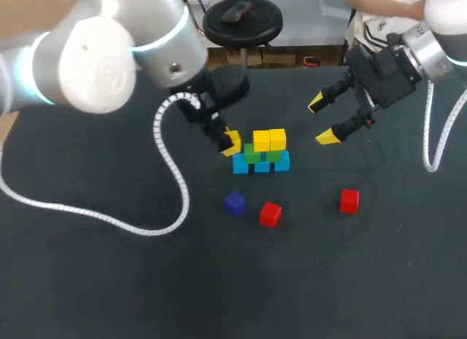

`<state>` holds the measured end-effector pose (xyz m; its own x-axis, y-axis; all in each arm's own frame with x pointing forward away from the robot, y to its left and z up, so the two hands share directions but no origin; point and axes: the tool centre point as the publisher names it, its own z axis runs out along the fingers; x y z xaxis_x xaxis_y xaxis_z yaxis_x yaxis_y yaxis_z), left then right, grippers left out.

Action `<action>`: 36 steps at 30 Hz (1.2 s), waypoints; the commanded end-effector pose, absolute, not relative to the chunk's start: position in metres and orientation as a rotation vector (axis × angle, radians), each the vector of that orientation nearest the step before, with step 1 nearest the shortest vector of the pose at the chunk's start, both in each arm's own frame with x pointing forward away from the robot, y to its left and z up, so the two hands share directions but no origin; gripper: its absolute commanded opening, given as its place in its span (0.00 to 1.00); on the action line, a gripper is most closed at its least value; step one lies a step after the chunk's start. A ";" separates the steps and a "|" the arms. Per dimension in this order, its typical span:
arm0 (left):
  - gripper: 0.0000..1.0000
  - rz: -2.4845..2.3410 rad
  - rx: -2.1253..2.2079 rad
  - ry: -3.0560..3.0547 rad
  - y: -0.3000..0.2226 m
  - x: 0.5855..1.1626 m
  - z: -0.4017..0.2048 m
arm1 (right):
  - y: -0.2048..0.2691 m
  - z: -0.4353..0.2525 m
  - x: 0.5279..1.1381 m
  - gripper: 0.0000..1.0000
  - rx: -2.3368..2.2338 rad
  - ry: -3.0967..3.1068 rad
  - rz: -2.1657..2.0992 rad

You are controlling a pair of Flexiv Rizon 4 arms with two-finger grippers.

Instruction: Place the blue cubes, place green cubes on the blue cubes, place the yellow cubes on the green cubes, then place the red cubes on the yellow cubes, and place purple cube on the red cubes.

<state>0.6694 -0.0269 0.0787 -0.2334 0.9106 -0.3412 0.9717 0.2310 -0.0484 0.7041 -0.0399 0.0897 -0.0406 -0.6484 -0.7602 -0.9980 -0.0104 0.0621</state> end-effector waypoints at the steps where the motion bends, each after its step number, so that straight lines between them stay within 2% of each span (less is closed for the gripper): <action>1: 0.00 -0.385 1.805 2.269 -0.040 0.679 0.077 | -0.040 0.090 0.703 1.00 -1.707 1.739 0.853; 36: 0.00 -0.395 1.794 2.272 -0.039 0.676 0.077 | -0.040 0.090 0.703 1.00 -1.707 1.739 0.853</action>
<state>0.6754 -0.0389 0.0764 -0.2311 0.9131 -0.3359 0.9729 0.2196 -0.0724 0.7041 -0.0399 0.0897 -0.0406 -0.6484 -0.7602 -0.9980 -0.0103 0.0620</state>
